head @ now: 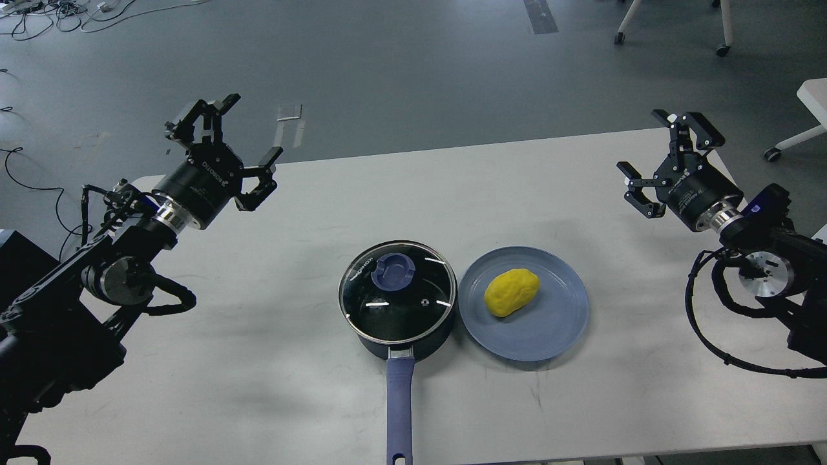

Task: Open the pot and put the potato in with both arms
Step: 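Raise the left gripper and swing it toward the pot lid, then lower the left gripper onto the blue knob of the glass lid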

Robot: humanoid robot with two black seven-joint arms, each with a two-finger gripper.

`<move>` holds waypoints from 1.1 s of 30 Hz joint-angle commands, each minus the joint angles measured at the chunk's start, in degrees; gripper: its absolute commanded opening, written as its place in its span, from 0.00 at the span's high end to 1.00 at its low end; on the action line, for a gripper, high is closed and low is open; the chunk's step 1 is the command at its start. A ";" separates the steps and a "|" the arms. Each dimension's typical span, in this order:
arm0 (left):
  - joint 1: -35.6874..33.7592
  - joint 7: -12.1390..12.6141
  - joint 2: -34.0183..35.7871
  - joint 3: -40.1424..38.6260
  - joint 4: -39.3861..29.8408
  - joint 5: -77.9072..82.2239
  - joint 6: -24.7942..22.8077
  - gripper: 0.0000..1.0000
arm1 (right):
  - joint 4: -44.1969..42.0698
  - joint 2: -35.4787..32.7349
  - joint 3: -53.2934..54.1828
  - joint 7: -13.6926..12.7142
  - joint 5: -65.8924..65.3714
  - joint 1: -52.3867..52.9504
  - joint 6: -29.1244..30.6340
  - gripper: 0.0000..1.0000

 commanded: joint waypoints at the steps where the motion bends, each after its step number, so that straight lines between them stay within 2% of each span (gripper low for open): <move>1: 0.62 0.03 -0.04 0.01 0.04 0.09 0.02 0.02 | -0.09 0.00 -0.04 0.00 0.00 -0.11 0.00 0.00; 8: 0.27 0.03 0.66 0.18 0.13 0.71 0.02 0.02 | 0.00 -0.09 -0.31 0.00 0.00 -0.02 0.00 0.00; 12: -0.70 0.82 2.50 0.09 0.66 1.06 0.02 0.02 | 0.00 -0.44 -0.57 0.00 0.00 0.24 0.00 0.00; 16: -5.52 1.00 5.76 0.62 -0.48 7.81 0.02 0.02 | 0.09 -0.79 -0.92 0.00 -0.09 0.59 0.00 0.00; 18: -7.37 0.73 8.64 0.27 -6.34 13.34 0.02 0.02 | 0.09 -0.79 -1.10 0.00 -0.09 0.60 0.00 0.00; 19: -7.38 0.73 8.66 0.27 -6.37 13.37 0.02 0.02 | 0.09 -0.79 -1.10 0.00 -0.09 0.60 0.00 0.00; 21: -10.09 0.30 12.60 -0.26 -13.89 18.70 0.02 0.02 | 0.09 -0.88 -1.10 0.00 -0.09 0.60 0.00 0.00; 25: -12.91 0.21 16.04 -0.26 -23.49 27.23 0.02 0.02 | 0.00 -0.88 -1.19 0.00 -0.18 0.60 0.00 0.00; 28: -13.71 0.12 17.27 -0.17 -32.09 42.04 0.02 0.02 | 0.00 -0.88 -1.45 0.00 -0.18 0.60 0.00 0.00; 30: -13.62 -0.67 17.01 -0.17 -35.54 53.32 0.02 0.02 | 0.00 -0.88 -1.45 0.00 -0.18 0.60 0.00 0.00; 33: -13.53 -3.48 15.70 0.27 -37.92 67.30 0.02 0.02 | 0.09 -0.88 -1.45 0.00 -0.18 0.51 0.00 0.00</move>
